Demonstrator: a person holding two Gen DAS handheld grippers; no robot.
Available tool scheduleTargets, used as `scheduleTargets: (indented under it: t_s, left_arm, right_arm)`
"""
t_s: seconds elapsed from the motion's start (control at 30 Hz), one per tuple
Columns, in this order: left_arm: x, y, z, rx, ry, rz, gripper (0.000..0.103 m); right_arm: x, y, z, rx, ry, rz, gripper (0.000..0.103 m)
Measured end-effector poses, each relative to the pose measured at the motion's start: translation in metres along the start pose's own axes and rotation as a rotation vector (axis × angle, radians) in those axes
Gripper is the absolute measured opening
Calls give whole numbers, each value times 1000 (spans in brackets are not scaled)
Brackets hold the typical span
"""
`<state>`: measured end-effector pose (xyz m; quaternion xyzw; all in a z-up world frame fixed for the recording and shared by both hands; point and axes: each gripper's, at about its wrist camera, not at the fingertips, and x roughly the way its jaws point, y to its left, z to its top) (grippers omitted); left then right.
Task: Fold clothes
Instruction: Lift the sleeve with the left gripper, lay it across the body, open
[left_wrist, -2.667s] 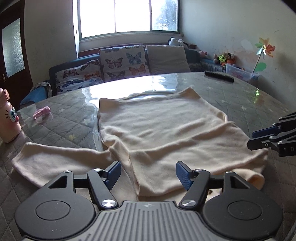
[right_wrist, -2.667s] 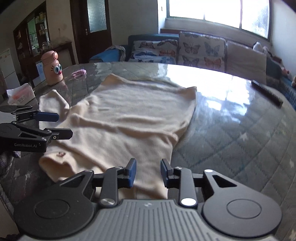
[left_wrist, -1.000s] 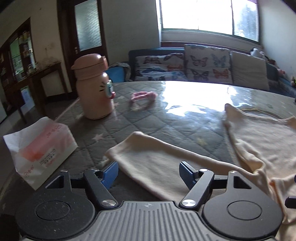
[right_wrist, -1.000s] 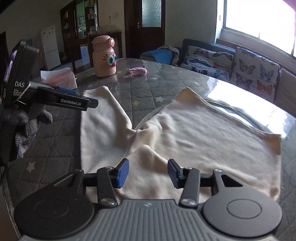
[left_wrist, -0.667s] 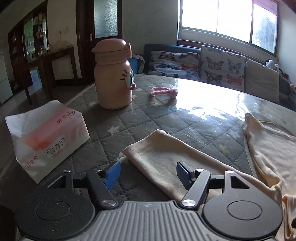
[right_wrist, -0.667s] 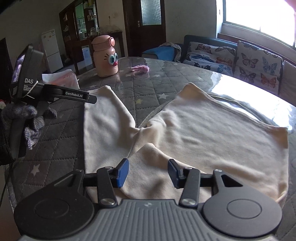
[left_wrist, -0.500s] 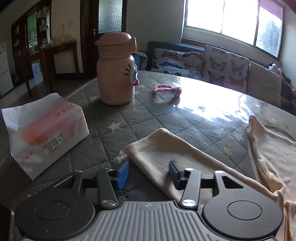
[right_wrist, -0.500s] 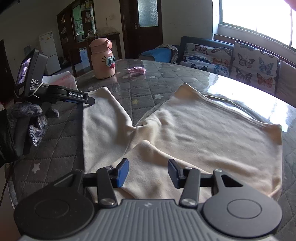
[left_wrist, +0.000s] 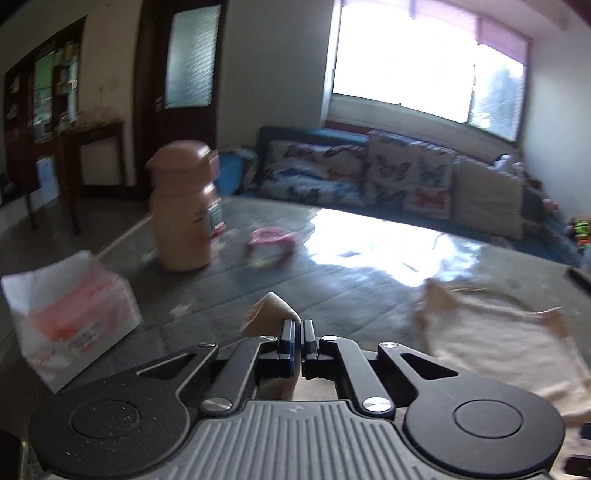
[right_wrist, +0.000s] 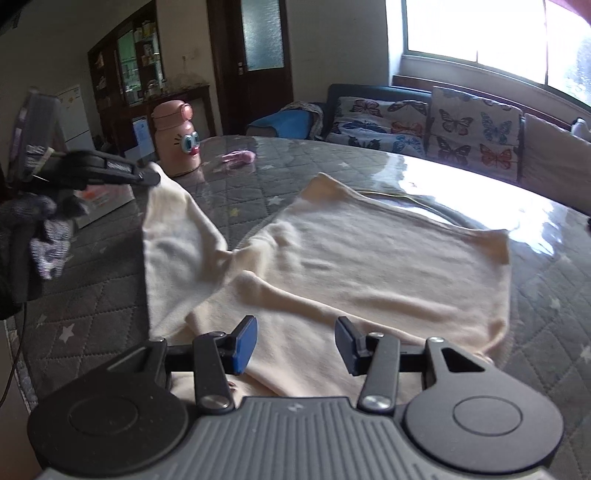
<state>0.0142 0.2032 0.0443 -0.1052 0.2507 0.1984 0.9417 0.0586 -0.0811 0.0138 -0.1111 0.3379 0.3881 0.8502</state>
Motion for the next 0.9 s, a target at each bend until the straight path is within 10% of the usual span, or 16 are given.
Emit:
scheduleTargets:
  t_s: [0.43, 0.7, 0.9]
  left_arm:
    - [-66, -139, -17, 235, -51, -430, 3]
    - [-30, -119, -39, 275, 29, -262, 13]
    - [4, -86, -43, 322, 58, -102, 44]
  right_arm:
    - [-41, -53, -28, 140, -35, -103, 47]
    - [-44, -54, -35, 140, -29, -99, 47]
    - [-34, -47, -29, 127, -18, -81, 49]
